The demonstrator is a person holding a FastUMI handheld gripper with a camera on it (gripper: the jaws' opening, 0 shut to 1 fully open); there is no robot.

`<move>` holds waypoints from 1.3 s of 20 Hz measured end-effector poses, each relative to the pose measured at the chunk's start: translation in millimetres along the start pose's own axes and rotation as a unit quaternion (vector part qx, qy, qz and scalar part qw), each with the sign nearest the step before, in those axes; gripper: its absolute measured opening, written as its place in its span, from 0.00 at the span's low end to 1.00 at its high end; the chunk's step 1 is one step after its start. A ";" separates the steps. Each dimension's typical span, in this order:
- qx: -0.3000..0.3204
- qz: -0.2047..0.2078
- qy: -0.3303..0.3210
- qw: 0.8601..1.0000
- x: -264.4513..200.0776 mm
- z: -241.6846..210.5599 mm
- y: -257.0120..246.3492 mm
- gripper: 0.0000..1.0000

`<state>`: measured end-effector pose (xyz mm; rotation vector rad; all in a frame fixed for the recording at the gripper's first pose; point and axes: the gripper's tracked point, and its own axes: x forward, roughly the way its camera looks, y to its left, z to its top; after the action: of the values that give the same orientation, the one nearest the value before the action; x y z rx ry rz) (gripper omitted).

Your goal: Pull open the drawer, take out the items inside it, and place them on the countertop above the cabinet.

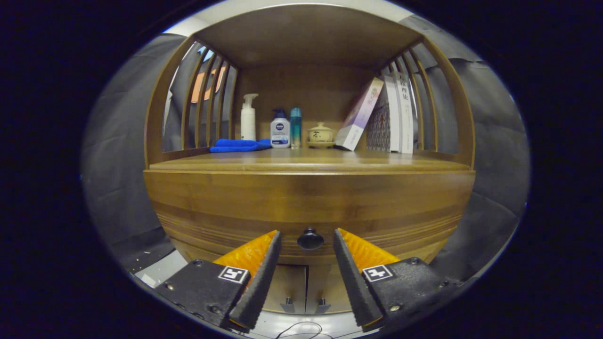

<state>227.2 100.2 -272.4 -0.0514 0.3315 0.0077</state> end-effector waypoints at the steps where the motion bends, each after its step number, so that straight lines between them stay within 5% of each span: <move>1: 0.008 -0.001 0.000 1.000 1.8 0.2 0.1 0.71; 9: 0.014 -0.029 -0.001 0.999 5.5 0.4 -7.1 0.29; 16: 0.013 -0.017 0.018 1.000 -1.4 -1.5 -8.3 0.24; 26: 0.007 0.001 0.033 0.999 -73.9 -20.4 -7.6 0.24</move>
<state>150.8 91.5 -267.2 -0.0385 0.3968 0.0056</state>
